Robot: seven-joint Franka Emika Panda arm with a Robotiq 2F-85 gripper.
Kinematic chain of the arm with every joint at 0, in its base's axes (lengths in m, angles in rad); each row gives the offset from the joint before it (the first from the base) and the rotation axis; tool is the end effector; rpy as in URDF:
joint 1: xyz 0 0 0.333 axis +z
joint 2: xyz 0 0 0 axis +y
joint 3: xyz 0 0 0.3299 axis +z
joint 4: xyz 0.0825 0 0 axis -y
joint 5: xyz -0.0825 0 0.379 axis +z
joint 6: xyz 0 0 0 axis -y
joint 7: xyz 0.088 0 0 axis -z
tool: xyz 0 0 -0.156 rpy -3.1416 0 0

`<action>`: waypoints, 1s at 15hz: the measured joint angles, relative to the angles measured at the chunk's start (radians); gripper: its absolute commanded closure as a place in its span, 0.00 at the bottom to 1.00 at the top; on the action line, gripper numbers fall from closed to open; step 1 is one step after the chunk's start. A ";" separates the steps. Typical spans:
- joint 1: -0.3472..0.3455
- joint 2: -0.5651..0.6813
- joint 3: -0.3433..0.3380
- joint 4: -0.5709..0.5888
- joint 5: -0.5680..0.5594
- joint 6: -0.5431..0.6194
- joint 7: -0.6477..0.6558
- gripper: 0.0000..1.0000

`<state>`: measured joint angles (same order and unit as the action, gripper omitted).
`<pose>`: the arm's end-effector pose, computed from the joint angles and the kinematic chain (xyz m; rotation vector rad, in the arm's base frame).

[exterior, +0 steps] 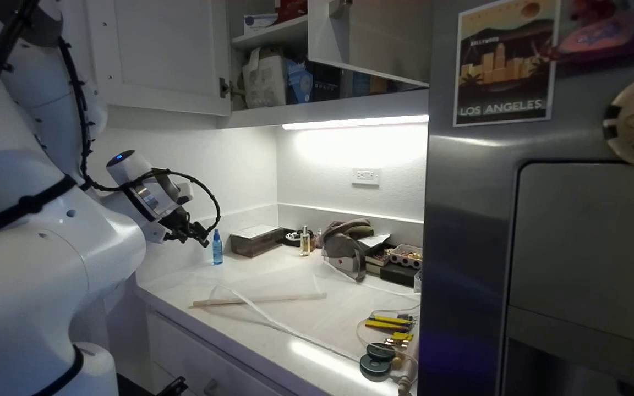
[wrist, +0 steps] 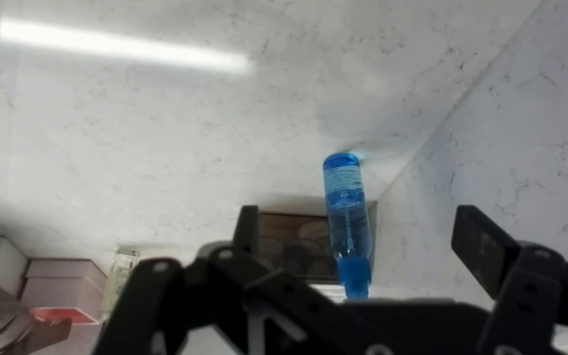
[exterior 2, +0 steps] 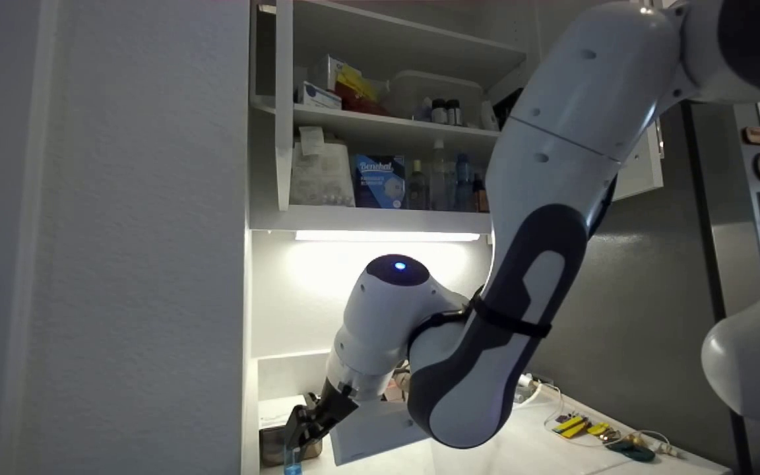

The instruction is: Place the blue bottle on the bottom shelf of the open upper cabinet

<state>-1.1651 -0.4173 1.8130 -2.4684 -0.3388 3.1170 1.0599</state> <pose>0.4204 0.3422 0.2791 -2.9330 -0.0888 -1.0213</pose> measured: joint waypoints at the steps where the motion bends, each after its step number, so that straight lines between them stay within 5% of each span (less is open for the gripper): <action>1: -0.081 -0.001 0.073 0.013 0.000 0.025 -0.005 0.00; 5: -0.400 -0.022 0.353 0.085 0.002 0.092 -0.038 0.00; 8: -0.580 -0.067 0.499 0.166 0.001 0.105 -0.067 0.00; 15: -0.727 -0.217 0.642 0.335 0.381 0.108 -0.451 0.00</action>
<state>-1.8923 -0.6341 2.4548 -2.1335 0.0418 3.2246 0.6087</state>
